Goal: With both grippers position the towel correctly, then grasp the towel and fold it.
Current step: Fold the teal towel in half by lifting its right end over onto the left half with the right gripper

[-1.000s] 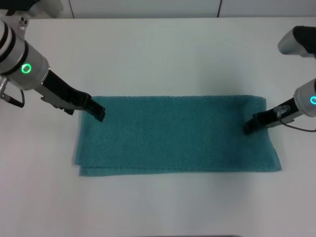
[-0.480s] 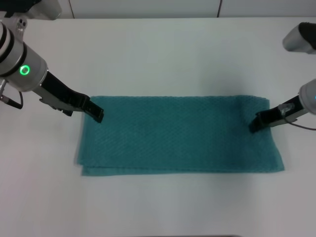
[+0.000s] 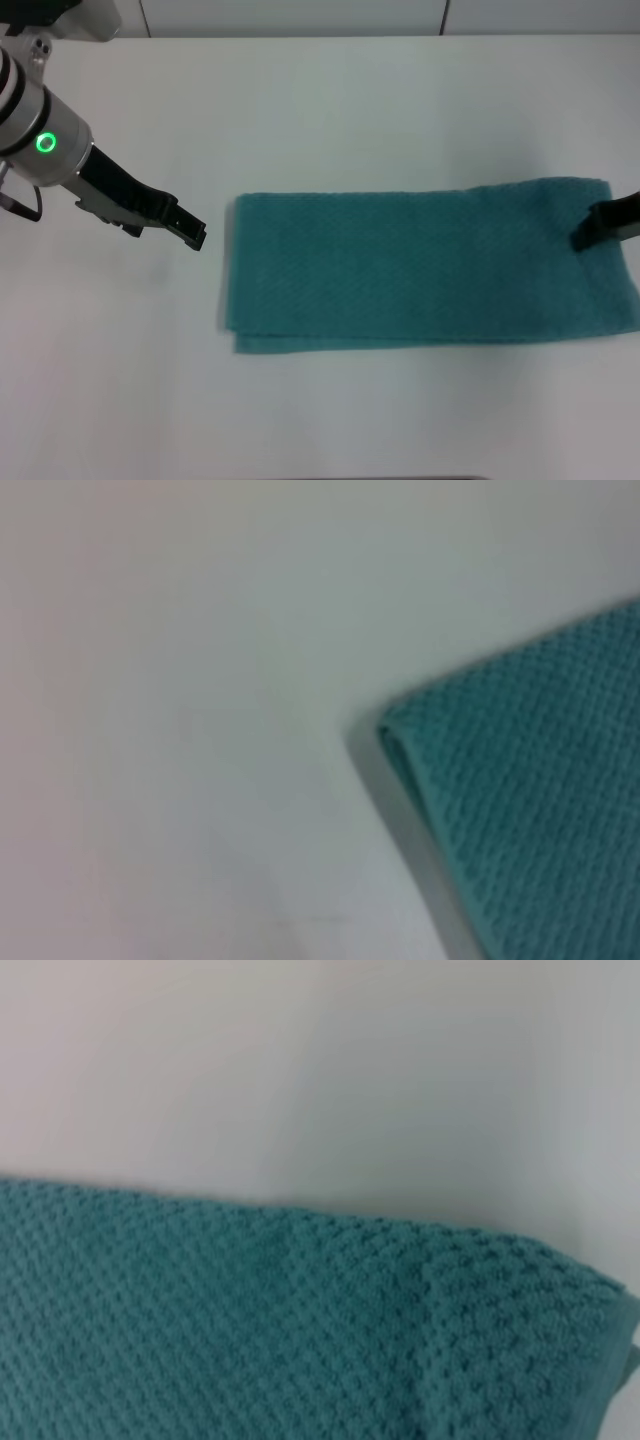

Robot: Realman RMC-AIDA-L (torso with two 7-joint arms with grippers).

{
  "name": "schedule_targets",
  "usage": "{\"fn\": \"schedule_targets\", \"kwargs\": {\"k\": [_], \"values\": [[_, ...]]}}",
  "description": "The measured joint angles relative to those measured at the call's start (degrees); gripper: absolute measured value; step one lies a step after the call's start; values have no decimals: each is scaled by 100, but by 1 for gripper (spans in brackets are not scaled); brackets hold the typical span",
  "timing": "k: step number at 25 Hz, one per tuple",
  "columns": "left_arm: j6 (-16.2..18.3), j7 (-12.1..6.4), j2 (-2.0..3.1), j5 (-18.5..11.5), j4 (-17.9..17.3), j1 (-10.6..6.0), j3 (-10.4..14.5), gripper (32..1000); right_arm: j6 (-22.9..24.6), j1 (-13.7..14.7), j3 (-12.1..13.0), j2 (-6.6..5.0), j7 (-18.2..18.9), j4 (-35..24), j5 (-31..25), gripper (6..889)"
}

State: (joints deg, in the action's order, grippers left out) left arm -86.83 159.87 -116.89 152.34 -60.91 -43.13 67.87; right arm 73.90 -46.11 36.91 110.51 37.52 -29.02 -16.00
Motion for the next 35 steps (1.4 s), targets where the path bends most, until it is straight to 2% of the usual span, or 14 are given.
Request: {"fn": "schedule_targets", "kwargs": {"k": [6,11,15,21,25,28,32,35], "values": [[-1,0,0,4,0,-3,7,898,25,45,44,-263,-174,7,188,130],[-1,0,0,6,0,-2,7,898,100,103,22,-381,-233,-14,323,124],[-1,-3,-5,11,3,-2,7,898,164,112,23,-427,-235,-33,324,124],[2,-30,-2,8,126,-7,16,898,551,72,27,-384,-205,-476,267,124],[-2,-49,0,10,154,-2,16,898,1027,45,36,-348,-169,-914,126,125],[-15,-51,1,11,158,10,14,898,1498,-9,49,-265,-83,-1207,-130,125],[-26,-53,17,16,159,78,-16,898,1952,-258,46,-167,-46,-1417,-321,125],[-28,-53,29,16,159,92,-26,898,2063,-485,28,-100,-44,-1440,-458,125]]}}
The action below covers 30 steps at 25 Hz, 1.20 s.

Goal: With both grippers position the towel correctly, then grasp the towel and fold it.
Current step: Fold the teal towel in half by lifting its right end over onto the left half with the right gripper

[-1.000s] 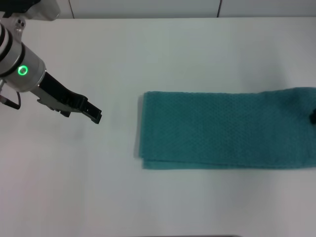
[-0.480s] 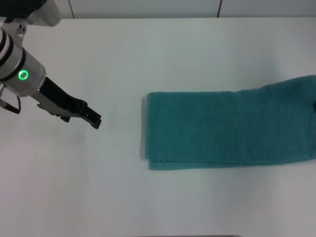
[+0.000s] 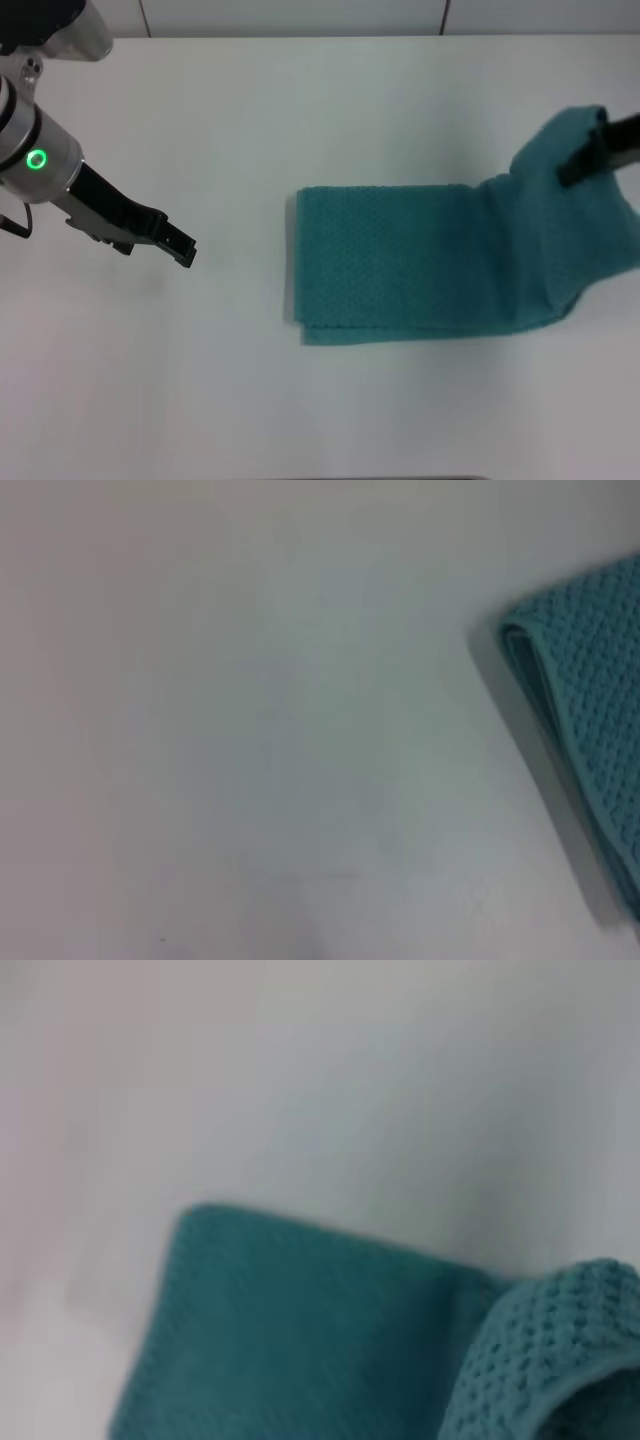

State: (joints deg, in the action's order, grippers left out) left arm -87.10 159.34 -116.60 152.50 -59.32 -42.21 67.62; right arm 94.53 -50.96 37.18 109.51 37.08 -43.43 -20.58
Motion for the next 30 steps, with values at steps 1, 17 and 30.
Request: {"fn": "schedule_targets", "kwargs": {"k": [1,17,30], "values": [[0,0,2,0,0,0,-2,898,7,-73,6,14,0,28,-107,125],[0,1,6,-34,0,-49,-21,898,-941,-1094,73,485,370,1448,-526,126],[10,1,-3,-46,0,-69,-20,899,-1442,-1394,295,847,563,1911,-614,124]]}}
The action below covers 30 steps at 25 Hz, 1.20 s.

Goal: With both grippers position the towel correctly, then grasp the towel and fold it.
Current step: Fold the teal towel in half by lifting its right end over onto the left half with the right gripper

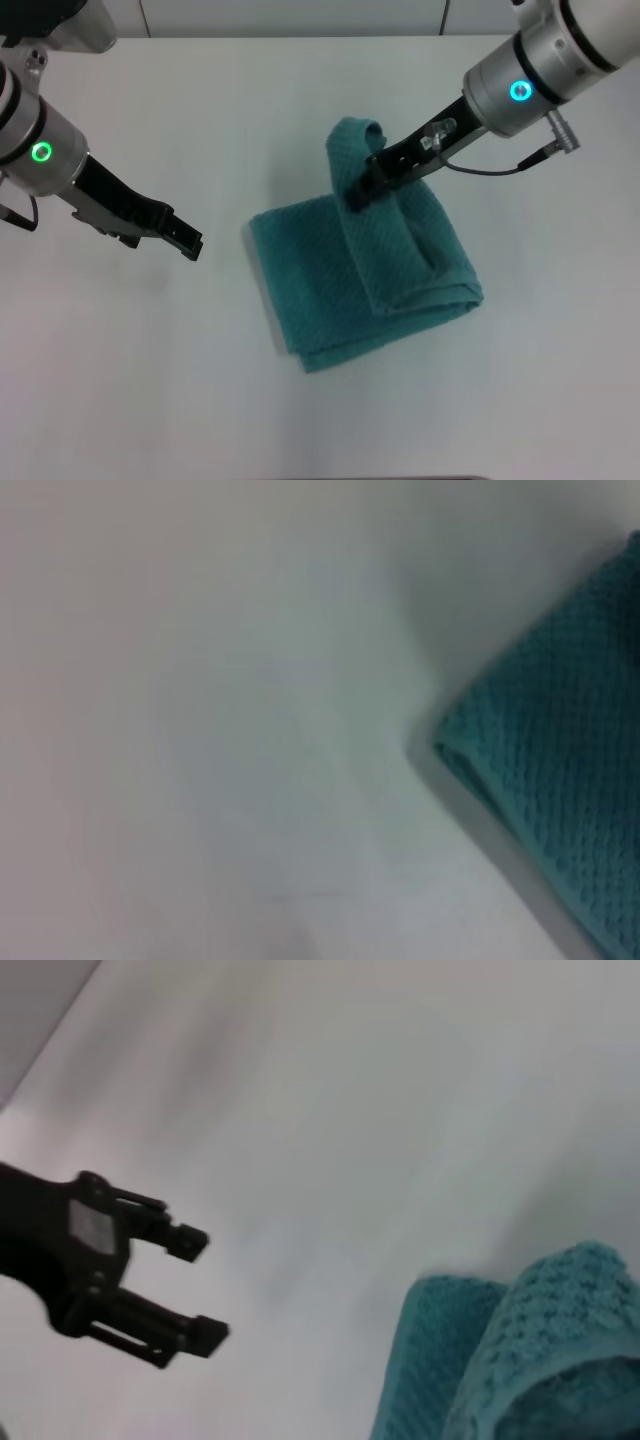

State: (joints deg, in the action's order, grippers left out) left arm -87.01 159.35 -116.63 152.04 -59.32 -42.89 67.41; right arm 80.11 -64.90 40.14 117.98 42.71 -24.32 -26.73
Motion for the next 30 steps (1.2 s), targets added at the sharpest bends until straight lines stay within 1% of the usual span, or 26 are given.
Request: {"fn": "schedule_targets", "kwargs": {"k": [4,15,17,22,25,27,28,29,30], "values": [[8,0,0,1,0,0,0,899,2,-28,0,5,123,110,-249,203],[1,0,1,17,0,22,0,899,161,-14,-6,-43,124,46,-281,433],[4,-8,3,16,0,38,-4,899,163,27,-23,-75,123,45,-283,476],[4,-17,10,22,0,50,-12,899,159,261,-108,-261,105,-59,-299,711],[7,-22,15,20,0,61,-18,899,159,428,-144,-287,83,-215,-292,866],[8,-24,17,19,0,80,-18,899,157,505,-141,-313,75,-271,-279,866],[9,-26,17,17,0,101,-33,899,160,555,-124,-358,44,-294,-267,866],[9,-26,17,17,0,101,-33,899,160,555,-124,-358,44,-294,-267,866],[8,-28,18,20,0,110,-51,899,164,568,-107,-393,10,-303,-256,866]]}}
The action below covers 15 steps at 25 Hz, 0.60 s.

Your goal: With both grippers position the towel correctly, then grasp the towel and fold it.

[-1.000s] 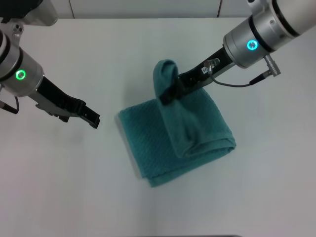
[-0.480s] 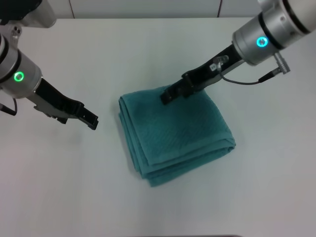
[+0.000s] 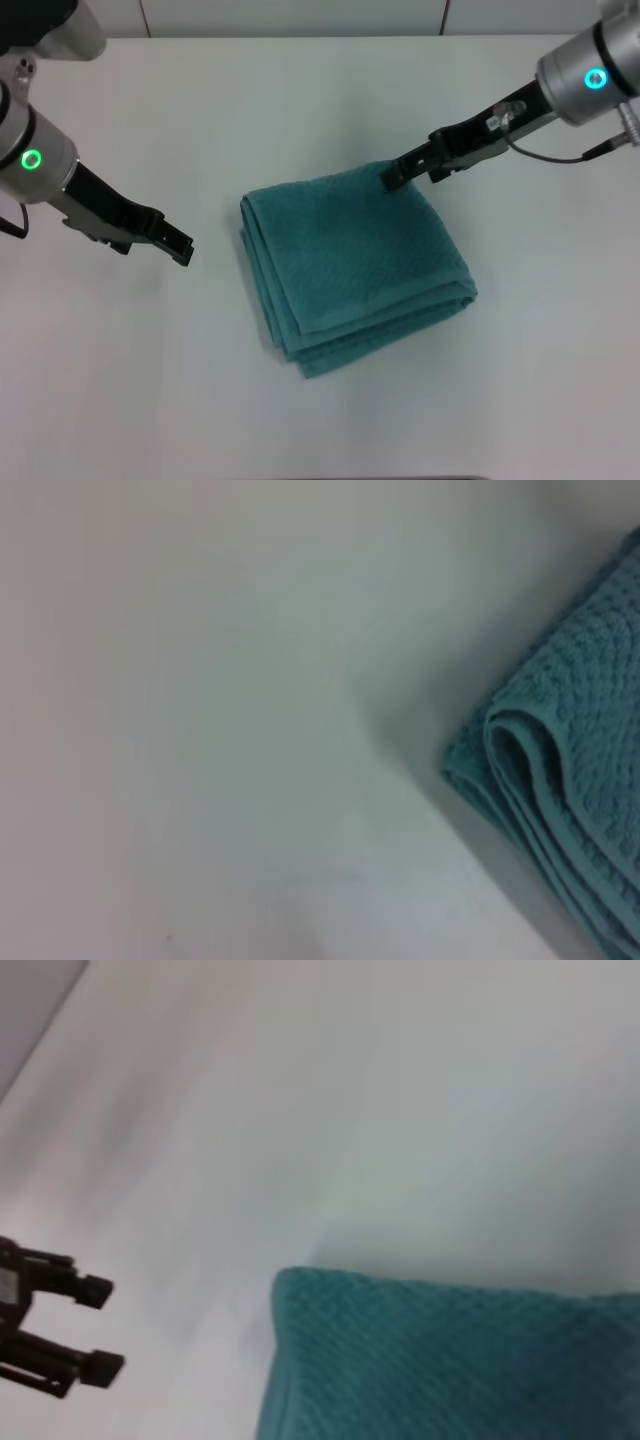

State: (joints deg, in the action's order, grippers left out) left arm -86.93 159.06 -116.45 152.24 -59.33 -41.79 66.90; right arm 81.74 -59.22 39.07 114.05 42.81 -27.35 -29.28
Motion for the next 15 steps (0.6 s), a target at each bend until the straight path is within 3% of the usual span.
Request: {"fn": "schedule_targets", "kwargs": {"k": [7,15], "values": [[-13,-6,1,20,0,17,-39,899,55,186,58,-314,-232,-52,63,866],[-13,-4,6,25,0,35,-83,899,-104,382,74,-348,-381,-289,604,866]]}}
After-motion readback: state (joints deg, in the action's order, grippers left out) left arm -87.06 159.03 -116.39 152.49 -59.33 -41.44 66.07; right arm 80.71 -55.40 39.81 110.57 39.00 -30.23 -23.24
